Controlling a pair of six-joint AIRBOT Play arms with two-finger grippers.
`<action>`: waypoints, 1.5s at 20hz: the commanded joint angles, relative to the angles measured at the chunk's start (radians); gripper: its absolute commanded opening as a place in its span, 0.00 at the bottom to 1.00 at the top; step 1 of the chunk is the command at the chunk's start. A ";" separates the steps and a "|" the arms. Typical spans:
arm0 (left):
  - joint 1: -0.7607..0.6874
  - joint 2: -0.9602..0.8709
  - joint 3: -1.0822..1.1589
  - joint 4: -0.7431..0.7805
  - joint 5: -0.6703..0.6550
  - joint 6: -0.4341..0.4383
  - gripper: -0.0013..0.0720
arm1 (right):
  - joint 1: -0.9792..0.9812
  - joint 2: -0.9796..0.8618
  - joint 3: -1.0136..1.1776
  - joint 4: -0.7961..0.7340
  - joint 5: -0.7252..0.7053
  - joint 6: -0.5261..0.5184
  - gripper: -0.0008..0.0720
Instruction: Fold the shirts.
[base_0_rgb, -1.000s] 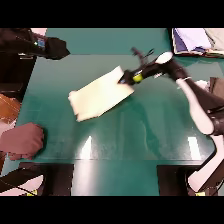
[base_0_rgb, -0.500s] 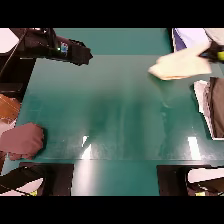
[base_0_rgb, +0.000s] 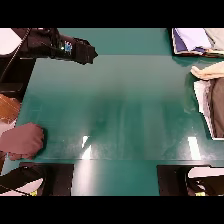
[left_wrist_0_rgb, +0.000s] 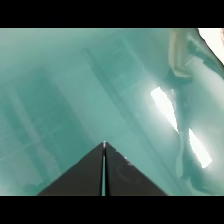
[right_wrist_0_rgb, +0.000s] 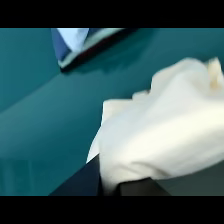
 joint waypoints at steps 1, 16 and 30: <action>-0.001 0.000 0.000 -0.002 0.006 -0.001 0.05 | -0.021 -0.001 0.104 0.015 -0.035 -0.013 0.04; -0.001 0.000 0.000 -0.001 0.012 0.007 0.05 | -0.187 0.217 0.044 0.002 0.239 -0.035 0.04; -0.001 0.000 0.000 0.000 0.019 0.008 0.05 | -0.257 0.360 -0.528 -0.456 0.364 -0.030 0.05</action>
